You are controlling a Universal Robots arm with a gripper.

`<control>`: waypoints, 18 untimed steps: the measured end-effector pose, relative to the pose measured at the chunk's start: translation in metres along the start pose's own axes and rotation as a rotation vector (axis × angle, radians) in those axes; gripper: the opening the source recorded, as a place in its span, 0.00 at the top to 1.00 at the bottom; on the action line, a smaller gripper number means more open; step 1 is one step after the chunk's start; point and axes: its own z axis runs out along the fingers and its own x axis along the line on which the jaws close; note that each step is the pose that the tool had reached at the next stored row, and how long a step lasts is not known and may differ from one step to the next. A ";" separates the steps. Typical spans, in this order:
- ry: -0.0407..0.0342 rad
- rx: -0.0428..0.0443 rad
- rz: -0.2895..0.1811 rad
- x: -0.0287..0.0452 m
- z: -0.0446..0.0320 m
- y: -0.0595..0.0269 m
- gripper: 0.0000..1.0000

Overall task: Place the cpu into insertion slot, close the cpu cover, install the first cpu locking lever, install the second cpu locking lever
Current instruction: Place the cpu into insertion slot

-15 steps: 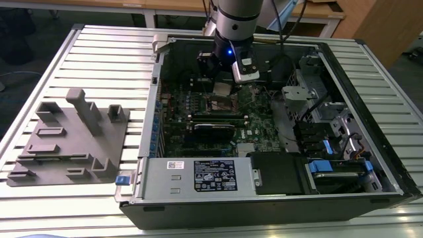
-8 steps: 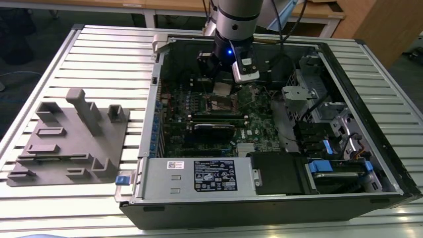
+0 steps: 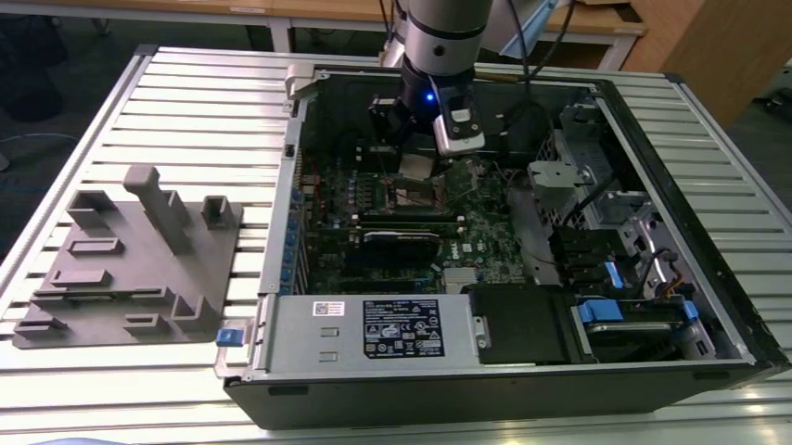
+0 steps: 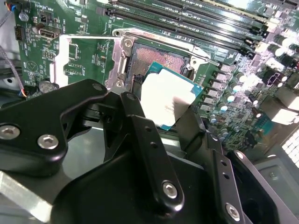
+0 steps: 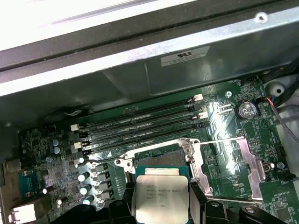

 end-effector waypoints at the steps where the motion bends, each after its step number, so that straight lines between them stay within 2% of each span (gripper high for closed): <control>1: -0.0012 -0.0002 0.012 0.0000 0.0001 0.0000 0.46; 10: -0.0023 -0.0005 0.023 0.0000 0.0001 0.0000 0.46; 15: -0.0083 -0.0020 0.085 0.0000 0.0003 0.0000 0.46; 18: -0.0091 -0.0021 0.093 -0.0001 0.0003 0.0000 0.46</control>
